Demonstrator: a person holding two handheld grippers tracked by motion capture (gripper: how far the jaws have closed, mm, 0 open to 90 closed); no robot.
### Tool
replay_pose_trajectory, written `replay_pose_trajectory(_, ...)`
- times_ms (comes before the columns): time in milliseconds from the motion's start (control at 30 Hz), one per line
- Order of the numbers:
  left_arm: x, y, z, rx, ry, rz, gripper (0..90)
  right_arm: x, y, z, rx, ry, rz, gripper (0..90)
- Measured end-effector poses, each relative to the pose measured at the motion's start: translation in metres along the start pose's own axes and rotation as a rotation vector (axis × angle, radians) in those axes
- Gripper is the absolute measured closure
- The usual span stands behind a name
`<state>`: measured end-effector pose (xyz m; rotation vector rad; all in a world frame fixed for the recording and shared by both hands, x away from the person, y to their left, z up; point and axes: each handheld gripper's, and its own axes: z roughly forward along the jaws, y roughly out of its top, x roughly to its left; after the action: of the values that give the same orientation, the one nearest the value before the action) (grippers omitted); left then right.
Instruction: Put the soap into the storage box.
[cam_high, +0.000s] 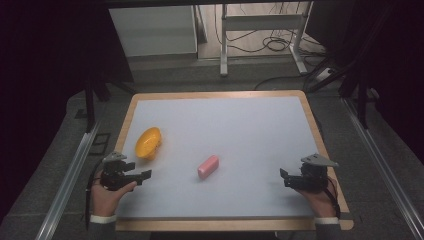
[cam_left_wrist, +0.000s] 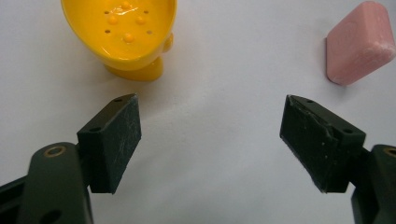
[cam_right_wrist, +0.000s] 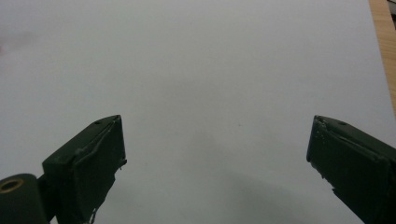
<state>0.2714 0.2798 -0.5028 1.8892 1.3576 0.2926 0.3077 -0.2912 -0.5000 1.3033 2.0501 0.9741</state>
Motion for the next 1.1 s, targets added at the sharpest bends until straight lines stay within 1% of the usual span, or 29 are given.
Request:
replay_pose_trajectory(200,-0.001,-0.001,0.000,0.003,0.003,0.001,21.0,-0.004,-0.003,-0.001,0.003,-0.011,-0.001,5.1)
replay_pose_trajectory(300,-0.002,-0.001,-0.002,-0.001,0.008,0.003,21.1,-0.007,-0.004,-0.004,-0.001,-0.017,0.013,5.1)
replay_pose_trajectory(400,-0.005,-0.001,-0.002,0.001,0.020,0.005,21.2,-0.011,-0.004,-0.005,-0.006,-0.013,0.025,5.1)
replay_pose_trajectory(433,-0.005,-0.001,-0.002,0.001,0.025,0.004,21.3,-0.012,-0.005,-0.005,-0.005,-0.009,0.019,5.2)
replay_pose_trajectory(567,-0.009,0.000,-0.002,0.010,0.043,0.000,21.3,-0.014,-0.006,-0.004,-0.001,-0.005,0.021,5.3)
replay_pose_trajectory(633,-0.013,0.002,-0.004,-0.001,0.064,-0.003,20.9,-0.014,-0.008,-0.002,0.002,-0.004,0.013,5.3)
replay_pose_trajectory(667,-0.013,0.002,-0.004,-0.001,0.064,-0.003,20.4,-0.014,-0.008,-0.002,0.002,-0.003,0.014,5.3)
replay_pose_trajectory(700,-0.014,0.002,-0.005,-0.014,0.073,-0.010,20.4,-0.014,-0.008,-0.002,0.002,-0.003,0.014,5.3)
replay_pose_trajectory(767,-0.015,0.003,-0.007,-0.022,0.089,-0.016,19.5,-0.015,-0.009,-0.003,0.002,0.004,0.017,5.3)
replay_pose_trajectory(800,-0.017,0.005,-0.007,-0.013,0.077,-0.010,19.2,-0.015,-0.009,-0.003,0.000,0.002,0.017,5.3)
replay_pose_trajectory(867,-0.018,0.007,-0.007,-0.012,0.071,-0.005,19.1,-0.016,-0.009,-0.004,-0.002,0.001,0.017,5.3)
replay_pose_trajectory(933,-0.021,0.012,-0.008,-0.013,0.070,0.010,19.1,-0.016,-0.009,-0.005,-0.004,0.000,0.017,5.3)
replay_pose_trajectory(967,-0.024,0.017,-0.009,-0.014,0.068,0.023,19.1,-0.017,-0.008,-0.007,-0.010,-0.005,0.019,5.3)
replay_pose_trajectory(1100,-0.026,0.023,-0.008,-0.009,0.063,0.035,19.2,-0.019,-0.008,-0.009,-0.014,-0.013,0.025,5.3)
